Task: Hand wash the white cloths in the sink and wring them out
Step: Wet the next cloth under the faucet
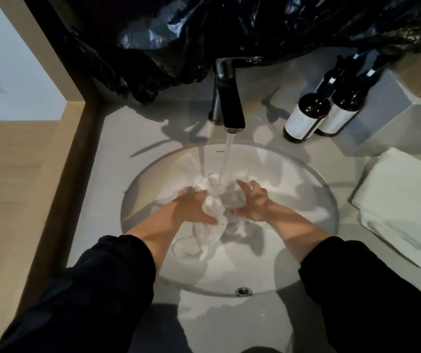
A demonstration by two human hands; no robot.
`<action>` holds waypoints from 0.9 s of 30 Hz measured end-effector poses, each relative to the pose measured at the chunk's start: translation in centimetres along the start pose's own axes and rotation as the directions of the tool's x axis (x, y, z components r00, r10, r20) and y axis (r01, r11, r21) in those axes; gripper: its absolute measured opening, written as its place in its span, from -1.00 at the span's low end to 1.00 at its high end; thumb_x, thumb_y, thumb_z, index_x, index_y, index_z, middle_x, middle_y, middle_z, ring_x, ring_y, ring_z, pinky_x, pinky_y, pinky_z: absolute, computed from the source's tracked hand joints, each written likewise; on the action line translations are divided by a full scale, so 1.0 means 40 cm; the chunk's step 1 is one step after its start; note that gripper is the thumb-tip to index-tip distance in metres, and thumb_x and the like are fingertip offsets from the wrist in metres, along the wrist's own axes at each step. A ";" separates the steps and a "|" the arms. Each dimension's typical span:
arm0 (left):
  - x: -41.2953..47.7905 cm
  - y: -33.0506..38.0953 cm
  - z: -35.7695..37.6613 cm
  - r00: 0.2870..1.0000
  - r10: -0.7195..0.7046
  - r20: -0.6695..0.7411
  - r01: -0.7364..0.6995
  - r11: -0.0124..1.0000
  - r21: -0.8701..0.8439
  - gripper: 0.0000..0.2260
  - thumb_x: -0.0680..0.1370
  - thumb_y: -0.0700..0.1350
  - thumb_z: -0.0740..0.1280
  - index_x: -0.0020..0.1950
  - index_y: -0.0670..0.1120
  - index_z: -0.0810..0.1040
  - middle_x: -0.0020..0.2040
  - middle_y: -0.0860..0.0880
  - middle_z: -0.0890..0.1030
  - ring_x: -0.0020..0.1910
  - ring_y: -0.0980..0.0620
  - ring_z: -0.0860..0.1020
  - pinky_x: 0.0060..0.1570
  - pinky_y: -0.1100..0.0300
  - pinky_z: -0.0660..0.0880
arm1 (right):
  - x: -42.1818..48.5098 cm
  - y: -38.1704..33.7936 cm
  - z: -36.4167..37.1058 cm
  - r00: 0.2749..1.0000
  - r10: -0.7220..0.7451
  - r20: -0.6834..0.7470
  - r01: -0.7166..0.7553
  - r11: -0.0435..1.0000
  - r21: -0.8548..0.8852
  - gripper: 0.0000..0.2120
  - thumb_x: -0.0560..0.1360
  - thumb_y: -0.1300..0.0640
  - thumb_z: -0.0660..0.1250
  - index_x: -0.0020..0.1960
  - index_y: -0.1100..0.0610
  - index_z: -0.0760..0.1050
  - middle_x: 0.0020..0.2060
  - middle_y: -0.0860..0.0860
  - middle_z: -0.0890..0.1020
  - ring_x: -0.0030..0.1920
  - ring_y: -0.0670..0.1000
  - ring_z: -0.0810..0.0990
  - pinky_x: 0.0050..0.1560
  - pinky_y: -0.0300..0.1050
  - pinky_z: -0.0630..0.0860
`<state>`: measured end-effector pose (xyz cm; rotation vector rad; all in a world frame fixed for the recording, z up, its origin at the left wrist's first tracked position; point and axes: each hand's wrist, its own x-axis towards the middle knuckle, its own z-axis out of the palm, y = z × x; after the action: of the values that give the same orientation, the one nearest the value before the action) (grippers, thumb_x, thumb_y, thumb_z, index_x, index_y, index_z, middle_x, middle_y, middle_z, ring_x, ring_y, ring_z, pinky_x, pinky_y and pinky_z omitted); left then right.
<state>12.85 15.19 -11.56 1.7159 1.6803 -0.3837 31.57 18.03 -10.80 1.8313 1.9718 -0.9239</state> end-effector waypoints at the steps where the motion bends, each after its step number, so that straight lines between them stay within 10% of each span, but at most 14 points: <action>1: 0.014 -0.001 0.022 1.000 -0.002 -0.019 0.003 0.999 0.045 -0.08 0.36 0.31 0.41 0.56 0.04 0.03 0.49 -0.13 0.14 0.46 -0.19 0.15 0.36 -0.03 0.24 | 0.020 -0.003 0.028 1.000 -0.007 0.024 0.009 0.997 -0.072 -0.04 0.40 -0.24 0.40 0.55 -0.16 -0.17 0.51 0.09 0.01 0.49 0.19 0.06 0.41 0.17 0.24; 5: 0.066 -0.004 0.086 0.994 0.000 -0.113 0.008 0.998 0.065 -0.10 0.27 0.17 0.51 0.49 0.10 0.11 0.38 -0.07 0.19 0.38 -0.19 0.20 0.26 -0.18 0.37 | 0.065 0.012 0.103 0.984 -0.134 -0.114 0.090 0.941 -0.325 0.05 0.24 -0.20 0.50 0.51 -0.18 -0.11 0.32 0.07 0.27 0.30 0.17 0.33 0.19 0.13 0.43; 9: 0.114 -0.013 0.085 0.979 0.038 -0.201 -0.033 0.999 0.028 -0.35 0.34 0.01 0.44 0.38 0.12 0.26 0.24 -0.02 0.33 0.28 -0.10 0.35 0.19 -0.01 0.46 | 0.109 0.027 0.090 0.989 -0.137 -0.055 0.135 0.990 -0.034 -0.29 0.30 0.04 0.51 0.37 -0.03 0.27 0.16 0.06 0.50 0.11 0.14 0.55 0.11 0.00 0.52; 13: 0.116 -0.012 -0.009 0.980 0.104 -0.172 -0.187 0.787 -0.588 -0.35 0.39 -0.31 0.43 0.42 0.03 0.36 0.25 -0.03 0.44 0.18 0.04 0.45 -0.03 0.37 0.46 | 0.093 0.023 -0.012 0.988 -0.044 -0.145 0.091 0.938 0.335 -0.95 0.36 0.22 0.39 -0.25 0.11 0.54 -0.32 0.03 0.59 -0.26 0.05 0.54 -0.32 -0.22 0.46; 15: 0.103 -0.022 -0.041 0.969 0.144 -0.202 -0.245 0.689 -0.682 -0.24 0.36 -0.30 0.49 0.49 0.01 0.27 0.33 0.00 0.40 0.25 0.12 0.38 0.00 0.51 0.39 | 0.068 0.038 -0.071 0.988 -0.024 -0.155 0.091 0.892 0.443 -0.94 0.39 0.19 0.36 -0.24 0.17 0.56 -0.32 0.06 0.58 -0.27 0.06 0.52 -0.39 -0.25 0.40; 20: 0.073 -0.039 -0.040 0.768 0.014 -0.640 -0.059 0.997 -0.048 -0.49 0.51 0.08 0.29 0.45 0.05 0.34 0.35 -0.04 0.42 0.34 -0.07 0.34 0.31 0.14 0.28 | 0.052 0.067 -0.090 0.992 0.007 -0.125 -0.019 0.995 -0.096 -0.49 0.47 -0.04 0.35 0.39 -0.07 0.33 0.33 0.03 0.32 0.34 0.11 0.29 0.33 -0.01 0.33; 27: 0.052 0.003 0.037 0.974 -0.094 -0.207 0.102 0.994 0.031 -0.15 0.26 0.39 0.40 0.42 0.03 0.25 0.30 -0.05 0.29 0.28 -0.13 0.30 0.21 -0.01 0.40 | 0.086 -0.011 0.052 0.986 -0.131 -0.102 0.096 0.952 -0.290 0.02 0.30 -0.35 0.41 0.54 -0.03 -0.06 0.34 0.07 0.33 0.35 0.13 0.31 0.31 0.06 0.32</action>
<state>13.58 15.83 -13.92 1.7570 1.9232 -0.2965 30.22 19.42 -14.35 1.6598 2.1721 -0.5331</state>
